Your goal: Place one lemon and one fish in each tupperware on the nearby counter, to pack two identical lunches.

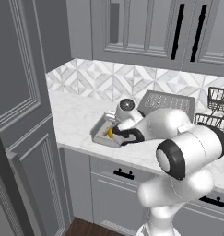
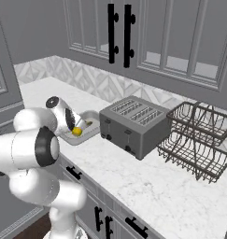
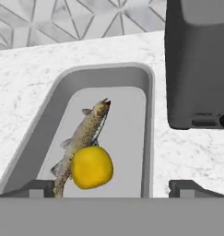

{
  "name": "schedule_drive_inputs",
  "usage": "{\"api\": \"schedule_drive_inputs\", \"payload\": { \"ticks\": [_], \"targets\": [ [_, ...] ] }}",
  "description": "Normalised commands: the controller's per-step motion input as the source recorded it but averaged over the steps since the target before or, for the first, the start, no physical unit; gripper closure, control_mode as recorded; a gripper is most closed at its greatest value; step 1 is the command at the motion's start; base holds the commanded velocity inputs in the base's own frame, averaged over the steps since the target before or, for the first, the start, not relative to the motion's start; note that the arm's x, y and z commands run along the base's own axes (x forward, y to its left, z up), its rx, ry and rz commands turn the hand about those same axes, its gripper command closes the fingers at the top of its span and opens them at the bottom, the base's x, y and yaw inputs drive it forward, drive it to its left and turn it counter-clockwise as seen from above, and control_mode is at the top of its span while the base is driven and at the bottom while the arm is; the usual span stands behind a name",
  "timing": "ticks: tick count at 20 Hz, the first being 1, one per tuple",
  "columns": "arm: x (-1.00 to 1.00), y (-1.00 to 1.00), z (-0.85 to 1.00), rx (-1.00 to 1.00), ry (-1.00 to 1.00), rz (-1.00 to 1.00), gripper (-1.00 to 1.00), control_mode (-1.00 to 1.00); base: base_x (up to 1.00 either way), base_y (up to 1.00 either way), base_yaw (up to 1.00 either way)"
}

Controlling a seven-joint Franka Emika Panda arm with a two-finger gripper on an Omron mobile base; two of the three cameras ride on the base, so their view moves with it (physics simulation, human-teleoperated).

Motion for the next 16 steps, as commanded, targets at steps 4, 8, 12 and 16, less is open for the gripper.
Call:
{"api": "schedule_drive_inputs", "payload": {
  "ticks": [4,8,12,16],
  "targets": [
    [-1.00,-0.18,0.89,0.06,-0.17,0.17,-1.00,-1.00,0.00,0.00,0.00],
    [-0.90,0.01,1.00,-0.03,-0.06,0.22,-1.00,-1.00,0.00,0.00,0.00],
    [-1.00,0.00,1.00,-0.08,0.01,0.14,-1.00,-1.00,0.00,0.00,0.00],
    [-1.00,0.00,1.00,-0.14,0.15,0.06,-1.00,-1.00,0.00,0.00,0.00]
  ]
}}
